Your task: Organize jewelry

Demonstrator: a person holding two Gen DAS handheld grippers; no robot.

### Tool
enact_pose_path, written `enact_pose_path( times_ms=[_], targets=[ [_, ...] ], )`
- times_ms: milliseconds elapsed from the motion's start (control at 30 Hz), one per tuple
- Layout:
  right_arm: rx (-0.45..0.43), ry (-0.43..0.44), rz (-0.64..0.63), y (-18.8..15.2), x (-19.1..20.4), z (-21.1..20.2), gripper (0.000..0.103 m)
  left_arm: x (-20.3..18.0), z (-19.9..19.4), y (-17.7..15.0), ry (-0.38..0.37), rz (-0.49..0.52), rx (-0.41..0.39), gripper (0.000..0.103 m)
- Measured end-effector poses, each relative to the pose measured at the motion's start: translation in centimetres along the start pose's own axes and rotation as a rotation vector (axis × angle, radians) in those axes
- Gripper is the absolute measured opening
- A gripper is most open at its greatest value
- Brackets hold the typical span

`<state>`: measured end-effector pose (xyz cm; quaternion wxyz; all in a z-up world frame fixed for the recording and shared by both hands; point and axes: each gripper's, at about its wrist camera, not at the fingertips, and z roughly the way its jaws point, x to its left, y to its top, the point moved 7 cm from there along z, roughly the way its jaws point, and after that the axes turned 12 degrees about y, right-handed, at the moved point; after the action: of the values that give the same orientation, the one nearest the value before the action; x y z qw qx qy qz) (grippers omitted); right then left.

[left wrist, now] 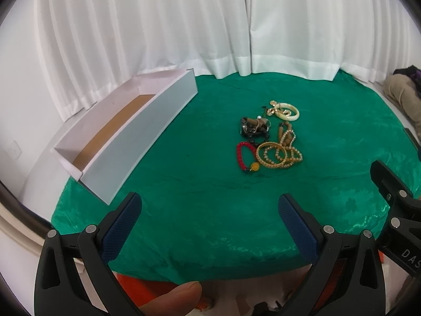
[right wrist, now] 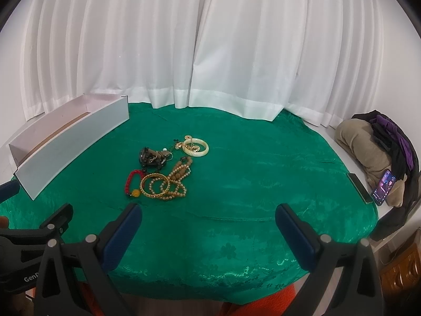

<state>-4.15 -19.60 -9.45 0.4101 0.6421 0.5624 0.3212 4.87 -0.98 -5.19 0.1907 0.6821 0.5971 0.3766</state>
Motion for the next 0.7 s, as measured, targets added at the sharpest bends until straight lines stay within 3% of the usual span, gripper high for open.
enact_pose_path(
  times_ms=[700],
  targets=[
    [-0.002, -0.002, 0.000, 0.07, -0.18, 0.15, 0.103, -0.37, -0.31, -0.17, -0.009, 0.023, -0.015, 0.103]
  ],
)
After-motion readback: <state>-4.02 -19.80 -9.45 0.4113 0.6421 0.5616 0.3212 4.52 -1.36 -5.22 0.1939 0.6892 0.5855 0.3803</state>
